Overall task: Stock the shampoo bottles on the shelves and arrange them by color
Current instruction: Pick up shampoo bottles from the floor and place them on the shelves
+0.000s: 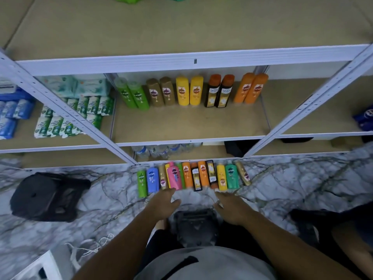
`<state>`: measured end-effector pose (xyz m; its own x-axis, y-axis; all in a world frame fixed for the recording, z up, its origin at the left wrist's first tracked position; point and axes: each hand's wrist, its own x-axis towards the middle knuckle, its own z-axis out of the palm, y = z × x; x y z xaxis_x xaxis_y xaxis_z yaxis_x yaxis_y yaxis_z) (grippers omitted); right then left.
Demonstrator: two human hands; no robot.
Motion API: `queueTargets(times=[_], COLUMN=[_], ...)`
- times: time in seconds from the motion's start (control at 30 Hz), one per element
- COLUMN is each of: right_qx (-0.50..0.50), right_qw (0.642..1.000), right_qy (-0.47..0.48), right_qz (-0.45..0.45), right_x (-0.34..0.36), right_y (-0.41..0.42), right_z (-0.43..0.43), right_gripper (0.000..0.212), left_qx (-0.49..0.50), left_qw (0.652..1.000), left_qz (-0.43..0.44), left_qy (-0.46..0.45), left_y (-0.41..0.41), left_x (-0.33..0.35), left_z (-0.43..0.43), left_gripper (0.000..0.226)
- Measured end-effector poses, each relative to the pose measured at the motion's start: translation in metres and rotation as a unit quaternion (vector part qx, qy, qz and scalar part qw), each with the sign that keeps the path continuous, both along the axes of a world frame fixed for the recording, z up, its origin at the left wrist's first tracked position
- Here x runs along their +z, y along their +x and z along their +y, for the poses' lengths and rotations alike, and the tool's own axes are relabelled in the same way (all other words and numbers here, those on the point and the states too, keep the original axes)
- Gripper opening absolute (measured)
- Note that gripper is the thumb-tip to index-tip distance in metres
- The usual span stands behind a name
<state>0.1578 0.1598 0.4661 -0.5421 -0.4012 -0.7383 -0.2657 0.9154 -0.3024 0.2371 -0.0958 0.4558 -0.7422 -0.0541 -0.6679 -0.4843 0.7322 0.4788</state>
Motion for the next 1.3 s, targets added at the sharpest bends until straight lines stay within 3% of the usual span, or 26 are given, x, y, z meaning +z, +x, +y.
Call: queueTargets(times=[0.4, 0.7, 0.87, 1.1, 1.3], right_qx=[0.073, 0.100, 0.048, -0.019, -0.128], right_qw=[0.997, 0.993, 0.994, 0.992, 0.986], right_qy=[-0.034, -0.048, -0.057, -0.056, -0.090], right_qz=[-0.015, -0.049, -0.077, -0.116, -0.062], right_x=[-0.033, -0.118, -0.235, -0.446, -0.575], right_y=[-0.022, -0.039, -0.050, -0.076, -0.104], right_z=[-0.047, -0.115, -0.164, -0.219, -0.252], right_gripper=[0.061, 0.058, 0.061, 0.058, 0.068], left_qx=[0.094, 0.160, 0.229, 0.252, 0.255], left_qw=[0.995, 0.986, 0.972, 0.966, 0.965], left_qz=[-0.027, -0.042, -0.054, -0.057, -0.039], left_qy=[-0.020, -0.022, -0.025, -0.026, -0.044], left_y=[0.008, 0.004, 0.000, -0.016, -0.042], left_x=[-0.024, -0.091, -0.214, -0.418, -0.552], left_z=[-0.024, -0.069, -0.112, -0.169, -0.202], left_gripper=[0.062, 0.042, 0.060, 0.062, 0.066])
